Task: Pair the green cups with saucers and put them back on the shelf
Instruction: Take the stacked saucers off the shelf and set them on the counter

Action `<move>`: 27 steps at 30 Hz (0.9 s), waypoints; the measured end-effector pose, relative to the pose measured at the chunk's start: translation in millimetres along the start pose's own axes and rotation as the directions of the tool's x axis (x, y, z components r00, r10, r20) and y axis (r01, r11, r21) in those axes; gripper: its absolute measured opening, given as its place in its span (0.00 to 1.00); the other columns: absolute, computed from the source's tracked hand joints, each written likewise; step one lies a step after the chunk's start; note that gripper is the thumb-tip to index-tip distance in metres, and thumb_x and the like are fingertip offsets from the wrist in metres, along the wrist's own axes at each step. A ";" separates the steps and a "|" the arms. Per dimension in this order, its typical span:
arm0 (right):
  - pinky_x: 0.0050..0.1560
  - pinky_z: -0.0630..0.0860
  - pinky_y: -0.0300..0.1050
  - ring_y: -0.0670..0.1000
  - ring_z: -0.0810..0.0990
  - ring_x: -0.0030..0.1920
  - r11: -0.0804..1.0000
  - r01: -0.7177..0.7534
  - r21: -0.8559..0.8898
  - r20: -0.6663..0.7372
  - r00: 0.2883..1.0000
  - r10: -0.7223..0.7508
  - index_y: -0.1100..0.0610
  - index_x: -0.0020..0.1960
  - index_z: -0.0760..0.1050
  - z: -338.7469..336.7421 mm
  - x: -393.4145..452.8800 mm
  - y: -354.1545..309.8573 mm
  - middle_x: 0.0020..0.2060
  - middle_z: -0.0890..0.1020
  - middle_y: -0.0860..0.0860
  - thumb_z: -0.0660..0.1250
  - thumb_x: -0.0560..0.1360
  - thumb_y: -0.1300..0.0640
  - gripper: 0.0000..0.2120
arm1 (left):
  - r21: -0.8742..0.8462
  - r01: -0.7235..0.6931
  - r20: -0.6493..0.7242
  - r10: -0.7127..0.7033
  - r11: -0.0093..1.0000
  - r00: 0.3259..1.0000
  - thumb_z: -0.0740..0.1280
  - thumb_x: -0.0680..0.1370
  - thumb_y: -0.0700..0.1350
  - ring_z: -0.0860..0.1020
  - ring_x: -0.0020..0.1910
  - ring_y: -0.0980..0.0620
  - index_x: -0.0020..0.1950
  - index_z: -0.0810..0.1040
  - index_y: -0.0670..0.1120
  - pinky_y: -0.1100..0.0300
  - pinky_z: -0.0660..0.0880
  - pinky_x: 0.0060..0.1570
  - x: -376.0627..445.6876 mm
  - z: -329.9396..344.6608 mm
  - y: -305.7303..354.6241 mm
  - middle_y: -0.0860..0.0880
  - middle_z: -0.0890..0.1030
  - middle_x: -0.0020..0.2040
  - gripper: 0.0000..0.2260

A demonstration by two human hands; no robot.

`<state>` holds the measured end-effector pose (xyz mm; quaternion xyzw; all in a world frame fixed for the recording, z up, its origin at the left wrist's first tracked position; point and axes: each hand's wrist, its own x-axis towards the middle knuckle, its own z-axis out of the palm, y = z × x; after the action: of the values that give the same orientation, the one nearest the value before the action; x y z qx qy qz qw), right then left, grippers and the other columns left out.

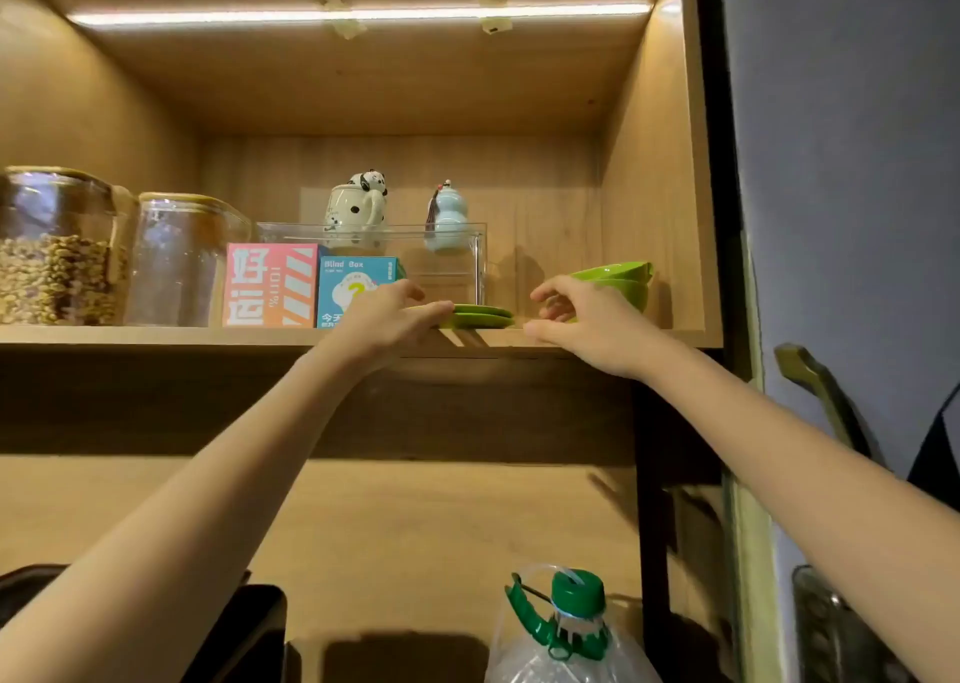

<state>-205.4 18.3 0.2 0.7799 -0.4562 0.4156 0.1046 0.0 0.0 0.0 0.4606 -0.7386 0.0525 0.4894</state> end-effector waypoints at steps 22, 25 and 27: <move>0.46 0.67 0.46 0.54 0.75 0.51 0.982 -0.189 -0.003 0.196 0.963 0.186 0.62 0.52 0.75 28.5 64.7 2.2 0.48 0.77 0.54 0.62 0.69 0.34 0.31 | -0.052 0.288 0.040 -0.286 0.956 0.957 0.66 0.69 0.63 0.68 0.33 0.55 0.38 0.73 0.42 0.64 0.63 0.32 37.5 11.8 -18.0 0.49 0.70 0.33 0.22; 0.44 0.66 0.46 0.53 0.73 0.46 0.980 -0.193 0.056 0.186 0.966 0.179 0.63 0.45 0.75 27.8 63.9 3.0 0.41 0.74 0.54 0.65 0.68 0.36 0.28 | -0.099 0.261 0.007 -0.261 0.960 0.965 0.67 0.68 0.62 0.68 0.33 0.55 0.40 0.76 0.40 0.63 0.64 0.32 35.4 13.8 -19.1 0.48 0.70 0.33 0.23; 0.40 0.64 0.45 0.52 0.71 0.41 0.975 -0.206 0.079 0.186 0.964 0.188 0.60 0.36 0.72 24.6 62.6 2.3 0.36 0.71 0.53 0.66 0.68 0.37 0.25 | -0.114 0.240 -0.018 -0.243 0.964 0.970 0.68 0.68 0.61 0.69 0.33 0.55 0.40 0.77 0.39 0.63 0.65 0.32 33.8 14.2 -19.0 0.48 0.71 0.32 0.23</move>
<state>-178.7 -35.5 30.7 0.7686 -0.5183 0.3746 -0.0165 1.1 -39.6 11.6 0.5185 -0.6708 -0.0413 0.5287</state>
